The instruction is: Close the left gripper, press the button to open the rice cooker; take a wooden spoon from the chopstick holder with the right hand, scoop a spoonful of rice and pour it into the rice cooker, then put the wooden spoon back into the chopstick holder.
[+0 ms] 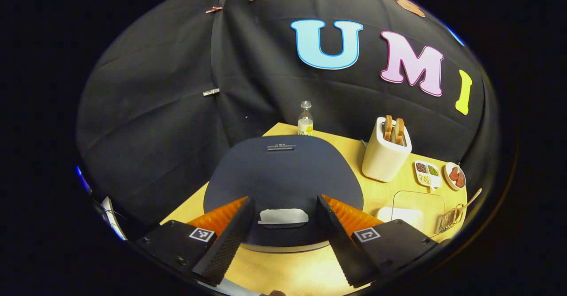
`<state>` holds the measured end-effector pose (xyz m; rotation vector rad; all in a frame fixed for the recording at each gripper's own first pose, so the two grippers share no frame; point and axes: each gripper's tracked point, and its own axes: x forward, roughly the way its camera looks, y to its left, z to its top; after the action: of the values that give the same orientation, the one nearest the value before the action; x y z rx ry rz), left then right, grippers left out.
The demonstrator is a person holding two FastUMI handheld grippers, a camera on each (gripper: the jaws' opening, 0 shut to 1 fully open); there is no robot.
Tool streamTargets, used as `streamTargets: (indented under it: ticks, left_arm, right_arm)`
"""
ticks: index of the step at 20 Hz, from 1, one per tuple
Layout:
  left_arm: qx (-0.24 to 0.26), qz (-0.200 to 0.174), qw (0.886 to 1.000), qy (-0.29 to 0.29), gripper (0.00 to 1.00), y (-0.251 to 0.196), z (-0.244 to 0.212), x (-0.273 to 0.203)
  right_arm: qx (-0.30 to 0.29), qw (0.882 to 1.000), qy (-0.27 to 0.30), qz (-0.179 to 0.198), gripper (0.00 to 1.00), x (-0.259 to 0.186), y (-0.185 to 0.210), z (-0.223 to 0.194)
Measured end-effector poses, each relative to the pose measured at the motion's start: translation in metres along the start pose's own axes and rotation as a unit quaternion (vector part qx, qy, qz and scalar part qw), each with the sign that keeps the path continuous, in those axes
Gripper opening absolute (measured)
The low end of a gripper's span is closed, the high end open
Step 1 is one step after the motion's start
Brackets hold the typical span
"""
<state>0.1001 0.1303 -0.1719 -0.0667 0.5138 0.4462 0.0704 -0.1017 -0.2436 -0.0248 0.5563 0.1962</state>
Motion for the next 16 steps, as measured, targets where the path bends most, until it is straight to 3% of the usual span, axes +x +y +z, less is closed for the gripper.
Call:
streamTargets:
  ticks: [4,10,16]
  left_arm:
    - [-0.009,0.02,0.999,-0.028,0.99,-0.001,-0.002,0.002]
    - [-0.014,0.02,0.999,-0.021,1.0,-0.003,-0.015,0.006]
    - [-0.005,0.014,0.998,-0.059,1.0,-0.003,-0.012,0.001]
  right_arm:
    - [0.0,1.0,0.004,0.013,0.99,0.006,-0.006,0.0]
    - [-0.005,1.0,0.003,0.015,0.99,0.006,-0.009,-0.005]
    - [0.004,1.0,0.002,0.014,0.99,-0.006,0.004,-0.007]
